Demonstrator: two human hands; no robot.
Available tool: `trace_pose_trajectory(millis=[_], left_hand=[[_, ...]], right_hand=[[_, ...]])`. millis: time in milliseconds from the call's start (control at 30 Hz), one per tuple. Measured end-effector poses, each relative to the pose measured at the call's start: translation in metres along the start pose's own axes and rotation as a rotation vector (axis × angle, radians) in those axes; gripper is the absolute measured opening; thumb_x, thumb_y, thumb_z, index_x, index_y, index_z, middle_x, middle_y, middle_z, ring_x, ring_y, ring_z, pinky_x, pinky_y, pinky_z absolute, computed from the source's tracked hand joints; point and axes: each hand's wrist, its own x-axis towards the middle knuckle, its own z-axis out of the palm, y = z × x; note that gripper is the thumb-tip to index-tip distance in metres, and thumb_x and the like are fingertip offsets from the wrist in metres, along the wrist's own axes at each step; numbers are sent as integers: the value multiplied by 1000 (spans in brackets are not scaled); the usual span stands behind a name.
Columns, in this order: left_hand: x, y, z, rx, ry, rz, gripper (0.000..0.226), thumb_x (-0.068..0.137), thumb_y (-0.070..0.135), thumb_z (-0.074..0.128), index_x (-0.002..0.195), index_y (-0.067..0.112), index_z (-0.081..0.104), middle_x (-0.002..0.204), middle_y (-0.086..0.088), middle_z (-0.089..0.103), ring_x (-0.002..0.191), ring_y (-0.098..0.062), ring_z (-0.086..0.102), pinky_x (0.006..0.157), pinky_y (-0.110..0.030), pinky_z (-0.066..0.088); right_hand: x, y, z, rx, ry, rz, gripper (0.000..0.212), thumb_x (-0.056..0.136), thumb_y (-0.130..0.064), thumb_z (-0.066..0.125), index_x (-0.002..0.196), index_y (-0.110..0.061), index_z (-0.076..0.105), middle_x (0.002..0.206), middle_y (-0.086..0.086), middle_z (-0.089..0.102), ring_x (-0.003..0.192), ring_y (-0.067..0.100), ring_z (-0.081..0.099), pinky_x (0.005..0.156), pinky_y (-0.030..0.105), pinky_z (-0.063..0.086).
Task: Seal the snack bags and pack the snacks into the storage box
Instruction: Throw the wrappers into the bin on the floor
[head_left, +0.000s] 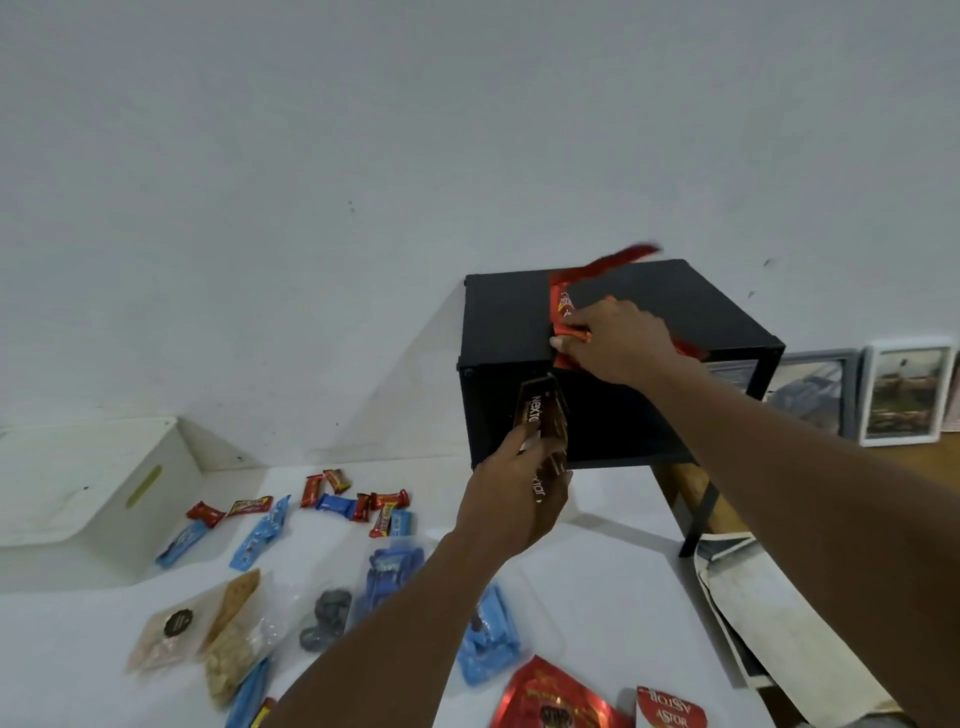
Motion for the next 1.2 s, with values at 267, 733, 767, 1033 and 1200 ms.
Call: trace_pose_trajectory(millis=[267, 733, 767, 1033, 1200], left_hand=[[-52, 0, -64, -84, 93, 46, 35, 88, 40, 65, 117, 21, 65, 124, -1, 66, 93, -15, 67, 74, -28, 60], [-312, -117, -328, 156, 349, -235, 29, 88, 41, 61, 111, 25, 68, 127, 2, 66, 100, -18, 68, 76, -32, 59], [-346, -135, -355, 193, 391, -325, 29, 87, 42, 61, 110, 27, 69, 127, 5, 66, 101, -17, 68, 76, -32, 59], [-645, -199, -486, 323, 677, -1183, 28, 84, 35, 70, 111, 27, 71, 121, 7, 68, 104, -14, 66, 84, -20, 45], [-774, -199, -461, 279, 674, -1562, 22, 85, 32, 69, 107, 30, 71, 117, 5, 69, 106, -17, 65, 87, -28, 49]], right_hand=[[-33, -67, -1, 52, 68, -168, 35, 94, -52, 53, 116, -29, 66, 105, -3, 67, 96, 21, 64, 86, 43, 54], [-111, -480, 40, 124, -52, -615, 51, 92, -55, 55, 139, -36, 52, 137, 7, 60, 124, 32, 55, 103, 52, 44], [-124, -524, 52, 153, -89, -671, 51, 92, -55, 56, 139, -37, 53, 138, 7, 59, 124, 32, 55, 103, 52, 44], [-286, -799, 177, 530, -564, -1024, 41, 85, -49, 67, 123, -34, 67, 119, -3, 70, 110, 20, 64, 96, 37, 49], [-397, -859, 293, 721, -1129, -908, 32, 93, -24, 68, 124, -18, 68, 101, -3, 69, 78, -2, 67, 70, 8, 47]])
